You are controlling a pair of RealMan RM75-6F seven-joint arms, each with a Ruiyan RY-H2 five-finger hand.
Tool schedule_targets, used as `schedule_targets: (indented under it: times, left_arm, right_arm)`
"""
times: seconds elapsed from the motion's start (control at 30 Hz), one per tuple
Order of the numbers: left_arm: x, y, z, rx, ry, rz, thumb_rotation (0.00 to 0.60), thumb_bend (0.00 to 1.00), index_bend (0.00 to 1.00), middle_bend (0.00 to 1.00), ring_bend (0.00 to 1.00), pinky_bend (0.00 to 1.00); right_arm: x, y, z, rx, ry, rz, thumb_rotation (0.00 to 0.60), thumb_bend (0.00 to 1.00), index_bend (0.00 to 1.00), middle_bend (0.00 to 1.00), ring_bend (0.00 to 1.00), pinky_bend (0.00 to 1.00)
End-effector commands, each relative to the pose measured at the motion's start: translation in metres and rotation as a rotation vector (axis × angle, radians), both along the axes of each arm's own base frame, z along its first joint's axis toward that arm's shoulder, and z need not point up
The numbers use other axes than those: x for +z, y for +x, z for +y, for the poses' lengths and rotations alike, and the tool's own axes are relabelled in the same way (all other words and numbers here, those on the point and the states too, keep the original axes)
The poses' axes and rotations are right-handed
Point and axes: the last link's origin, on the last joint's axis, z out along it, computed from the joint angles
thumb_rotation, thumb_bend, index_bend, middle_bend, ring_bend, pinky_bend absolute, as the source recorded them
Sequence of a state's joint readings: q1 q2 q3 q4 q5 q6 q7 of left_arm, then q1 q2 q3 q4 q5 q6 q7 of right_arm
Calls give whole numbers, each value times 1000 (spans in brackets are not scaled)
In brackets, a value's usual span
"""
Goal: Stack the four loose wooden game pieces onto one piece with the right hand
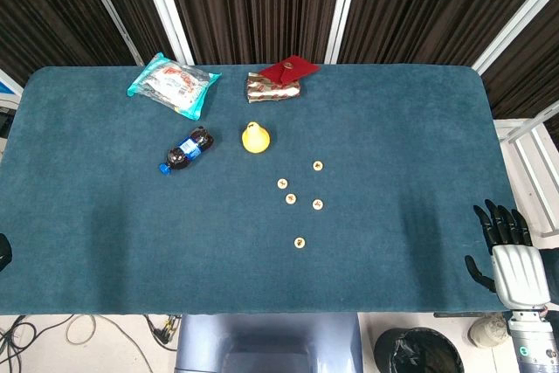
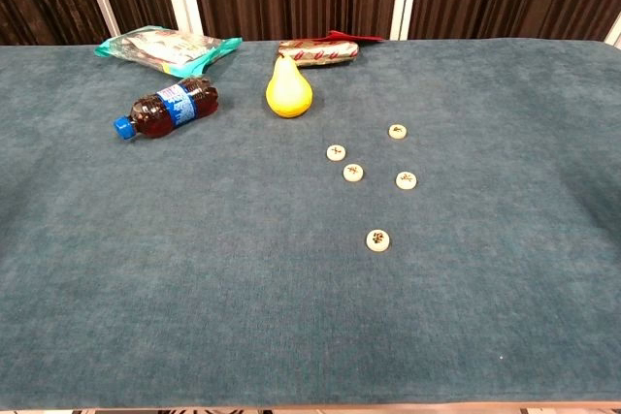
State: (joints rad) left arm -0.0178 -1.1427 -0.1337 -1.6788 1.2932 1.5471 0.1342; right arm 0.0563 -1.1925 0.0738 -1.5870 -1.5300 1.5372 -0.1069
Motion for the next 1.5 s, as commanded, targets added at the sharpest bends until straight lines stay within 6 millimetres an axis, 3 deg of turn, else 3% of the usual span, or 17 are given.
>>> schedule_targets:
  times: [0.03, 0.57, 0.97, 1.13, 1.5]
  left_arm:
    - [0, 0, 0, -1, -2, -6, 600, 613, 70, 0, 0, 0]
    - [0, 1, -1, -3, 7, -4, 600, 613, 70, 0, 0, 0]
    - [-2, 2, -1, 10, 12, -12, 600, 613, 70, 0, 0, 0]
    - [-1, 2, 0, 10, 15, -15, 600, 613, 70, 0, 0, 0]
    - [-1, 2, -1, 18, 17, -45, 600, 613, 70, 0, 0, 0]
  right_arm:
    - [1, 0, 0, 0, -4, 1, 600, 398, 37, 0, 0, 0]
    - [10, -1, 2, -17, -36, -44, 600, 398, 37, 0, 0, 0]
    - [4, 4, -2, -3, 43, -97, 600, 398, 42, 0, 0, 0]
    - [4, 17, -28, 24, 124, -63, 600, 398, 57, 0, 0, 0]
    - [-2, 61, -129, -20, 294, -154, 600, 397, 107, 0, 0, 0]
